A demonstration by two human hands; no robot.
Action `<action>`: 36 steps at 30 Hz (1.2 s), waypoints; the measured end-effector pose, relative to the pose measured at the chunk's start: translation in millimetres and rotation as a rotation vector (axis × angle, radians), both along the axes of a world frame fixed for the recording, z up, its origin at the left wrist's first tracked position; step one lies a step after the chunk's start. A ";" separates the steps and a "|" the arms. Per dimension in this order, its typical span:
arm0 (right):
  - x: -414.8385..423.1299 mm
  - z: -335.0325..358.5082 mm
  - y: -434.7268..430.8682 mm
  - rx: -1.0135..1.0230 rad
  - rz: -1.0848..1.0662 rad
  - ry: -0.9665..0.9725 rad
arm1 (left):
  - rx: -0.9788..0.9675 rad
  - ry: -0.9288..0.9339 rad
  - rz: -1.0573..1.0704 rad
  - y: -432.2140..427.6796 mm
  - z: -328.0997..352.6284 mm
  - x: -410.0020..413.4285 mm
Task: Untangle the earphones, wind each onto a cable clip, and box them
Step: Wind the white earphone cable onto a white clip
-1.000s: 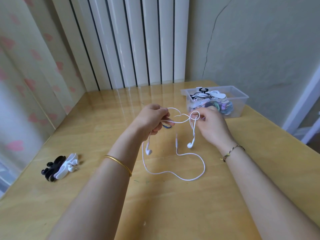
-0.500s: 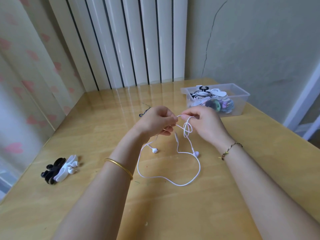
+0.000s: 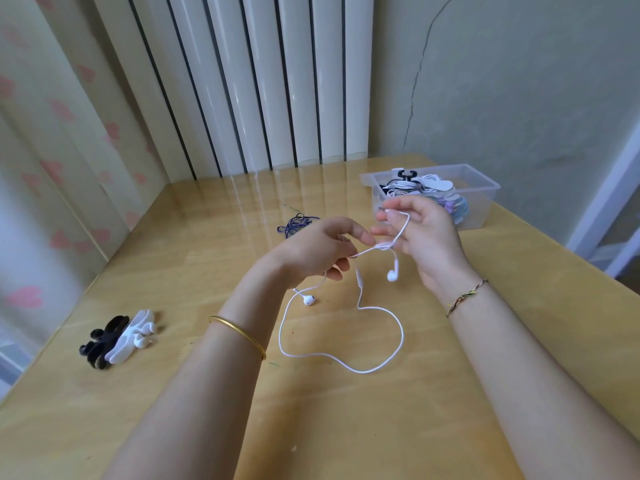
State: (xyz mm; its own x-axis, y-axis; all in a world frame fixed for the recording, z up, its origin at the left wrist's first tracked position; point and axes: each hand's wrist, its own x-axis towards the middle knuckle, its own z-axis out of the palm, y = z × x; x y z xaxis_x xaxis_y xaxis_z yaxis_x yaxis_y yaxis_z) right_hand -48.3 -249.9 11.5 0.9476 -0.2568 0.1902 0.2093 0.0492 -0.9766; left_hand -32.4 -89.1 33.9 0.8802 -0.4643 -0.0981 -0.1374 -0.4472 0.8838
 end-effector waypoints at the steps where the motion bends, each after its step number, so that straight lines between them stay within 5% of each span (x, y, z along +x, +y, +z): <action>1: 0.8 -0.5 1.6 0.020 -0.003 -0.002 | 0.011 0.007 -0.007 -2.2 0.7 -1.8; 17: 5.4 -6.4 14.6 0.025 -0.109 0.040 | -0.055 -0.213 0.075 -17.3 -1.7 -5.7; 29: 5.9 -10.7 18.9 0.061 0.000 0.028 | -0.143 -0.172 0.130 -16.7 -1.8 -1.3; 36: 5.4 -7.8 15.1 0.267 -0.074 0.008 | -0.117 -0.143 0.080 -13.3 0.0 -1.1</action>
State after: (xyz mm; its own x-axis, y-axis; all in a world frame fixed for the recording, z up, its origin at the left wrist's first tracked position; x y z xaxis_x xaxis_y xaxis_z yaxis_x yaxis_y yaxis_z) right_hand -42.9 -234.8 3.7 0.9255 -0.3655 0.0992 0.2145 0.2901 -0.9327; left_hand -33.5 -102.4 33.8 0.9160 -0.3929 0.0814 -0.2334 -0.3569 0.9045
